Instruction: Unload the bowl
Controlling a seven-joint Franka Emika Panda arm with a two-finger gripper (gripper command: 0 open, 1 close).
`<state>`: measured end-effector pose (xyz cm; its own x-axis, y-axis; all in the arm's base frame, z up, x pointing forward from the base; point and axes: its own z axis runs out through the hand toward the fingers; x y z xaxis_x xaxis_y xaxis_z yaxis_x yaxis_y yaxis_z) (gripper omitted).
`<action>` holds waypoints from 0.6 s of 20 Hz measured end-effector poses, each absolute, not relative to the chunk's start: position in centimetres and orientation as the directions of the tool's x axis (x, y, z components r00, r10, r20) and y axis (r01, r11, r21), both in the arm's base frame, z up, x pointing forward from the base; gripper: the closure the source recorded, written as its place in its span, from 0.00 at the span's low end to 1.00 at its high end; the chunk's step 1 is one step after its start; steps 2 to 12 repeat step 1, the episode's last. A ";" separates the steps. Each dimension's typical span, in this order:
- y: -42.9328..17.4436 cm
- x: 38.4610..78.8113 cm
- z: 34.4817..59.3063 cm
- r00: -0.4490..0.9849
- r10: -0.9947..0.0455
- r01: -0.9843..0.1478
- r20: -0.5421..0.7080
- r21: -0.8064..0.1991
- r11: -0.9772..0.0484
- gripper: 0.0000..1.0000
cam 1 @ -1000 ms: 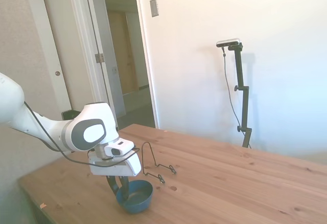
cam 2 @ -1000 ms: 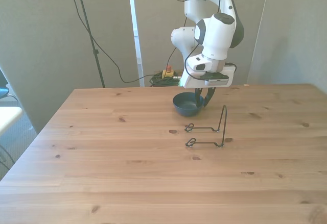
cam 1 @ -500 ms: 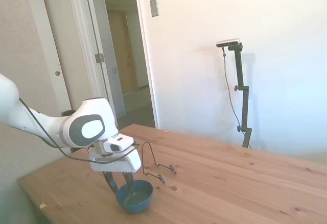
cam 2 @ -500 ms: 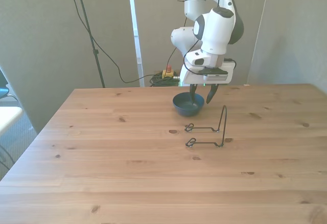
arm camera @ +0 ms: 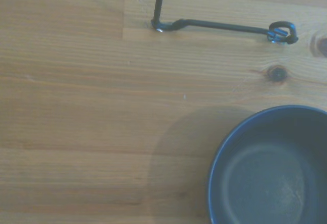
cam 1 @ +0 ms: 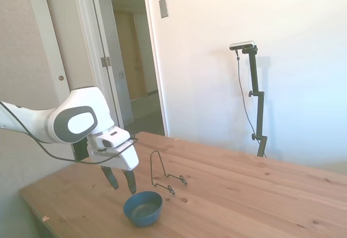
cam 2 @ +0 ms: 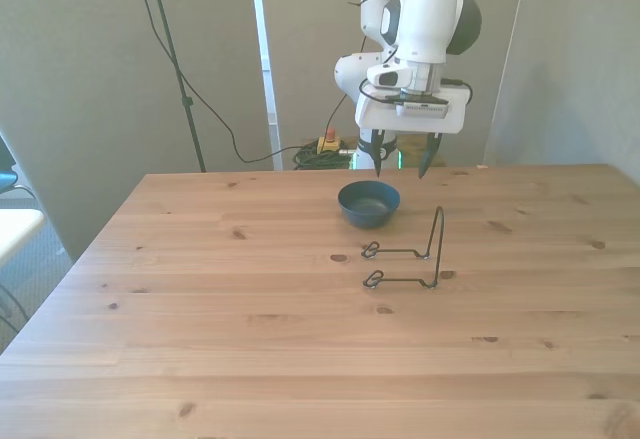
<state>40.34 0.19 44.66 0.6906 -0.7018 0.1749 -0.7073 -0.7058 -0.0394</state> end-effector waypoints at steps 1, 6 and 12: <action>0.4 39.9 45.3 0.685 -0.708 -0.711 0.173 -0.053 -0.701 0.00; 0.4 39.9 45.3 0.685 -0.708 -0.711 0.173 -0.053 -0.701 0.00; 0.4 39.9 45.3 0.685 -0.708 -0.711 0.173 -0.053 -0.701 0.00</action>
